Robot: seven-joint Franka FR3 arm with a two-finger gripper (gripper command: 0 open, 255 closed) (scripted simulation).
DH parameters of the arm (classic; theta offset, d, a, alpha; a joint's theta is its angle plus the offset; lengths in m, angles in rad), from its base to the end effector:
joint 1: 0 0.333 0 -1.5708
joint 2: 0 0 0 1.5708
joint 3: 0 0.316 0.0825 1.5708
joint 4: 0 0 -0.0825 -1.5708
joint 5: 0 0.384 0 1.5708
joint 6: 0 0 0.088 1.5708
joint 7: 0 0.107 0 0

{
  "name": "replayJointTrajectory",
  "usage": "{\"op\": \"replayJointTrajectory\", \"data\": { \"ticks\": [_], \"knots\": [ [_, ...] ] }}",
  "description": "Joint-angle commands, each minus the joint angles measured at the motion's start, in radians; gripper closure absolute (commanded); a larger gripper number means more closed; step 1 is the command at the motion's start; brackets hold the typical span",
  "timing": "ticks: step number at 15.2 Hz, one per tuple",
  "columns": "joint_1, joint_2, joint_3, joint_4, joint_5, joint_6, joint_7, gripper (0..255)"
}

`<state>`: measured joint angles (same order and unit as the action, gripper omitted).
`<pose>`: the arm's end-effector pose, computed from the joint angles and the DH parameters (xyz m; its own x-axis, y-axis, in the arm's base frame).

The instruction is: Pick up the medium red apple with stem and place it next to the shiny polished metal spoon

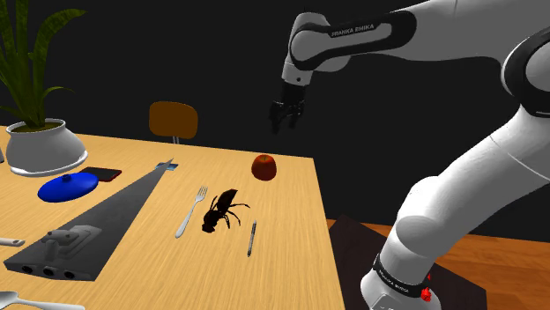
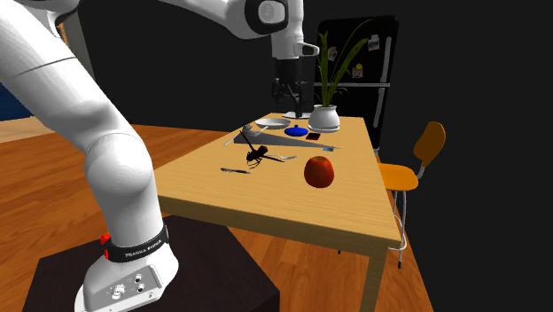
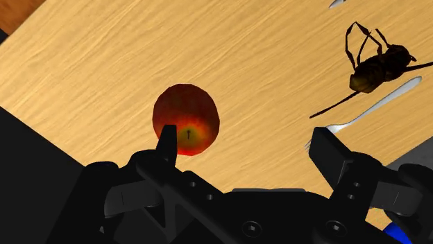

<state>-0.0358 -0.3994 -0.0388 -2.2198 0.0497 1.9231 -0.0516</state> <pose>0.4431 -0.0315 0.5439 0.9938 -0.0383 0.1047 -0.0324 -0.9978 -0.0579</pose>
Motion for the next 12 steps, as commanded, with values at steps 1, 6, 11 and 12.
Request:
{"op": "replayJointTrajectory", "data": {
  "ticks": [1, 6, 11, 12],
  "knots": [
    [-0.003, 0.064, -0.001, 0.010, -0.009, 0.042, -0.003, 0],
    [-0.012, 0.247, -0.009, 0.086, -0.032, 0.117, -0.011, 0],
    [-0.020, 0.416, -0.017, 0.180, -0.052, 0.165, -0.016, 0],
    [-0.020, 0.421, -0.017, 0.172, -0.051, 0.178, -0.016, 0]
  ]
}}
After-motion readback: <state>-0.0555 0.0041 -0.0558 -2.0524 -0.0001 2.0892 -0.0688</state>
